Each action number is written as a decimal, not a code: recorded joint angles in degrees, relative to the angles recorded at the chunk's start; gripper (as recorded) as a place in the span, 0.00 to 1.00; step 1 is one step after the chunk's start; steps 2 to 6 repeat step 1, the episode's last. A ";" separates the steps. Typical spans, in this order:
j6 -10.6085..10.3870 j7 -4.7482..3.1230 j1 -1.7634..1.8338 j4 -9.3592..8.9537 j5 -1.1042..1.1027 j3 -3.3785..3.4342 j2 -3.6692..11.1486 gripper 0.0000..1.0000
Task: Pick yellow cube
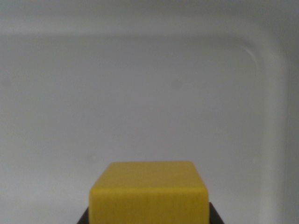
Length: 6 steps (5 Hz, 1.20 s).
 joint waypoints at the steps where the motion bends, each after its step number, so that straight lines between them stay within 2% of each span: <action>1: 0.00 0.00 0.00 0.00 0.00 0.00 0.00 1.00; 6: 0.00 0.00 0.00 0.00 0.00 0.00 0.00 1.00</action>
